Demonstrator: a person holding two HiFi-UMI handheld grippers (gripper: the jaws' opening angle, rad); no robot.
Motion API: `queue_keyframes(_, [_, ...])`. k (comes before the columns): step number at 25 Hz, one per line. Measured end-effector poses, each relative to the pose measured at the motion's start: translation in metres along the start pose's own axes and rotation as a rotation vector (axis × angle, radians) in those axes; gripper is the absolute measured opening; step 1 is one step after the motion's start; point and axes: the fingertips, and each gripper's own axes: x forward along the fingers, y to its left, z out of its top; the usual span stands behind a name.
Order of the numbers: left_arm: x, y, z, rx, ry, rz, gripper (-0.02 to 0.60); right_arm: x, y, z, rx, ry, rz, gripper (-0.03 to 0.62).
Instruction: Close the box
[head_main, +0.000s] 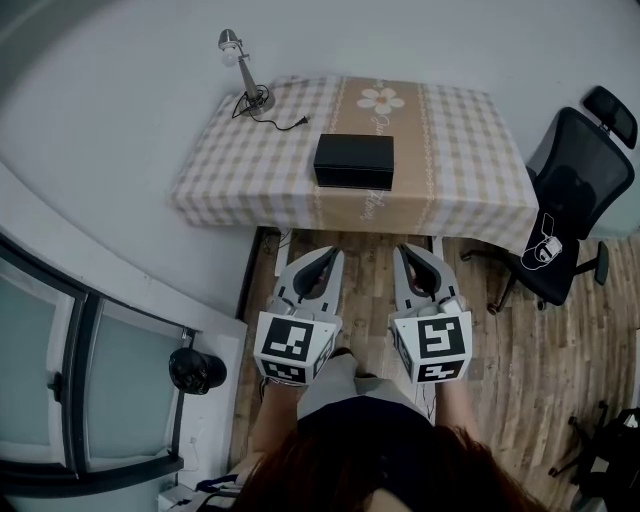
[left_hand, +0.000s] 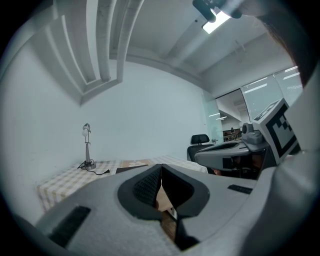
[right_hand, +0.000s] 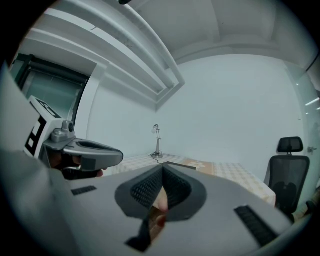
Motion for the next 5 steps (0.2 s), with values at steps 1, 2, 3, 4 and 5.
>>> queue_keyframes(1, [0.0000,-0.0002,-0.0013,0.001,0.001,0.001,0.028,0.0008,0.0002,-0.0018,0.002,0.004,0.002,0.017])
queue_keyframes(2, [0.0003,0.0000,-0.0026,0.002,0.003,0.001,0.028,0.0020,0.0002,-0.0035,0.004,0.009,0.003,0.017])
queue_keyframes(3, [0.0007,0.0006,-0.0039,0.003,0.005,0.002,0.028,0.0033,0.0001,-0.0050,0.006,0.013,0.004,0.017])
queue_keyframes(4, [0.0014,0.0014,-0.0052,0.005,0.007,0.003,0.028,0.0048,0.0000,-0.0063,0.007,0.016,0.005,0.017])
queue_keyframes(5, [0.0020,0.0024,-0.0065,0.007,0.010,0.004,0.028,0.0063,-0.0001,-0.0075,0.009,0.020,0.005,0.017])
